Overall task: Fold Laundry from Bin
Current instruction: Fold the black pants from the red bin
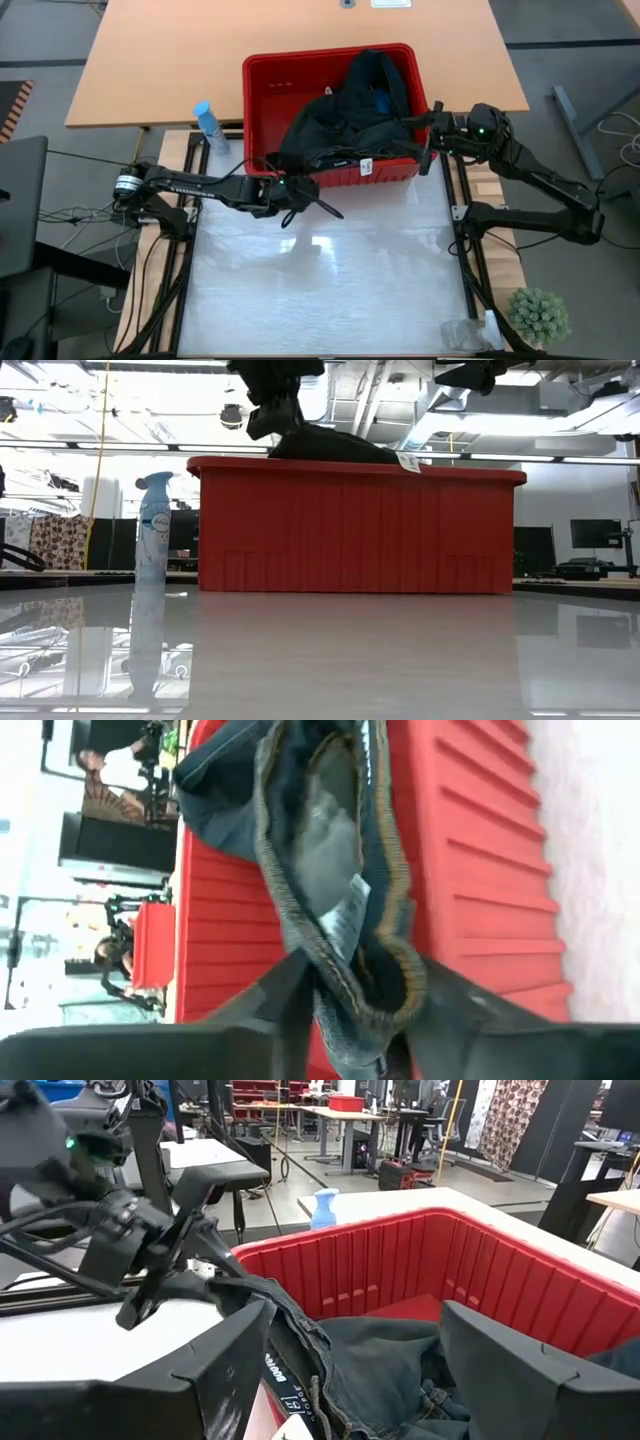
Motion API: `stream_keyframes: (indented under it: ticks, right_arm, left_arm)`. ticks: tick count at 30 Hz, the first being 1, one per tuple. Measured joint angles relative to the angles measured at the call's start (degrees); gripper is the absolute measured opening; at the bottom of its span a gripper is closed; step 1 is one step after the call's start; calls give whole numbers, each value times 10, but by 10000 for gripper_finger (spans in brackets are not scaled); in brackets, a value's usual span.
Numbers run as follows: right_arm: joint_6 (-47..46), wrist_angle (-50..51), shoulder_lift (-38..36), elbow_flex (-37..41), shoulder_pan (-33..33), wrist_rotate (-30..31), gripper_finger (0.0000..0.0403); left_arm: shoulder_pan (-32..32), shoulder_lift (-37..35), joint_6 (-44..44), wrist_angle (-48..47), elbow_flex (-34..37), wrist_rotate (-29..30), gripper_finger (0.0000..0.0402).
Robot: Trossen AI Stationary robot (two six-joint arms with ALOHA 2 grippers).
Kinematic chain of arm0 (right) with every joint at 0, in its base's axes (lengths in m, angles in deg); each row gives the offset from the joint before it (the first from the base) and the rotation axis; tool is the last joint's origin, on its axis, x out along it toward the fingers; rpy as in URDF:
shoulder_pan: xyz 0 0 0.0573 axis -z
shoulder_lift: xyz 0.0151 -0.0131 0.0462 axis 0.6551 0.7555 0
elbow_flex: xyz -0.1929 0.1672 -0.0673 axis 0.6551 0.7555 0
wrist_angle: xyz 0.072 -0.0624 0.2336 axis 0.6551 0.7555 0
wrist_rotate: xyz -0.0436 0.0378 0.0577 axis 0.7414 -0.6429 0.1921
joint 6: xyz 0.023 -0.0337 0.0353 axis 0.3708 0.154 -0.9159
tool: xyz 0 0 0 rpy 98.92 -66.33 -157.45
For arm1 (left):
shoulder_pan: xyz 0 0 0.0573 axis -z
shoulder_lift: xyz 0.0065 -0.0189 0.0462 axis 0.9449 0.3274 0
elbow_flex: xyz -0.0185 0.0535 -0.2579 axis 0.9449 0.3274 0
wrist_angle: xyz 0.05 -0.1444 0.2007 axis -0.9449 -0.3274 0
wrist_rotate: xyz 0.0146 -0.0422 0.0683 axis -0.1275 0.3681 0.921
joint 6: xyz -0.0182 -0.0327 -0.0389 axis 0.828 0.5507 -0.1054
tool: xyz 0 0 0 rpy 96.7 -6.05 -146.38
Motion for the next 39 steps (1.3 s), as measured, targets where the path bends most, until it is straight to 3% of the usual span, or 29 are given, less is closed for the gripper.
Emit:
stream_keyframes:
  ticks: [3, 5, 18, 21, 28, 39]
  right_arm:
    - [0, 12, 0, 0, 0, 0, 316]
    - [0, 29, 4, 0, 0, 1, 316]
    - [76, 72, 71, 0, -9, 6, 315]
    - [98, 82, 84, 0, -9, 13, 315]
    - [209, 154, 98, 0, -25, 108, 315]
    - [216, 197, 154, -1, -3, 157, 315]
  left_arm:
    - [-7, 1, -10, -2, -1, -1, 34]
    - [-8, 1, -30, -5, -11, 0, 13]
    - [-50, 1, -107, -5, -141, 24, 3]
    - [-65, 1, -110, -4, -148, 23, 3]
    - [-93, 2, -122, -4, -148, 12, 3]
    - [-104, 2, -134, -3, -148, 5, 3]
